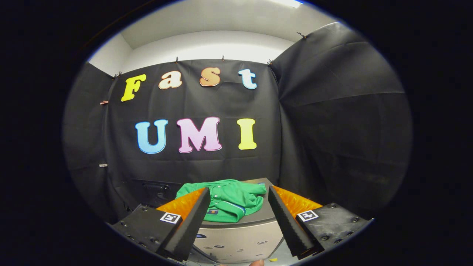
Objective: Put the clothes into the washing machine and then close the washing machine lid.
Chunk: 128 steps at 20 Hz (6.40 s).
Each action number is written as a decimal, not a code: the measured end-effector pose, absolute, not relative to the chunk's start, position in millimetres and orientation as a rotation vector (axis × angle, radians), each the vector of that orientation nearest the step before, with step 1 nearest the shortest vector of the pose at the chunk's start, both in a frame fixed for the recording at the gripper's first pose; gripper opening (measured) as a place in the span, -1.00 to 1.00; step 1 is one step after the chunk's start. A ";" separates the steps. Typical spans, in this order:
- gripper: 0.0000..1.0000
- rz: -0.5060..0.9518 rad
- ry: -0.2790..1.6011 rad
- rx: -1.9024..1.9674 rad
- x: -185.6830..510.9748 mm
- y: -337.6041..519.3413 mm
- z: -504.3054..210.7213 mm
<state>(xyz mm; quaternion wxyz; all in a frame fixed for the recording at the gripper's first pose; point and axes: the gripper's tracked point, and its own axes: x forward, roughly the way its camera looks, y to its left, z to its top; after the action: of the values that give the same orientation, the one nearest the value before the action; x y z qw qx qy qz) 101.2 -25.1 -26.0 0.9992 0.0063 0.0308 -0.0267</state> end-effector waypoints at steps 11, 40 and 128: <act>0.97 0.031 0.391 0.047 256.0 8.1 -86.8; -0.75 -0.009 0.614 0.087 324.6 47.1 -119.8; 0.98 0.195 0.342 0.032 336.7 381.2 -194.6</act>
<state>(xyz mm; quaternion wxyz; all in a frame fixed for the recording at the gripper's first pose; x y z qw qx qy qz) 336.7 381.2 -194.6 0.9806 0.0159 0.1697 0.0967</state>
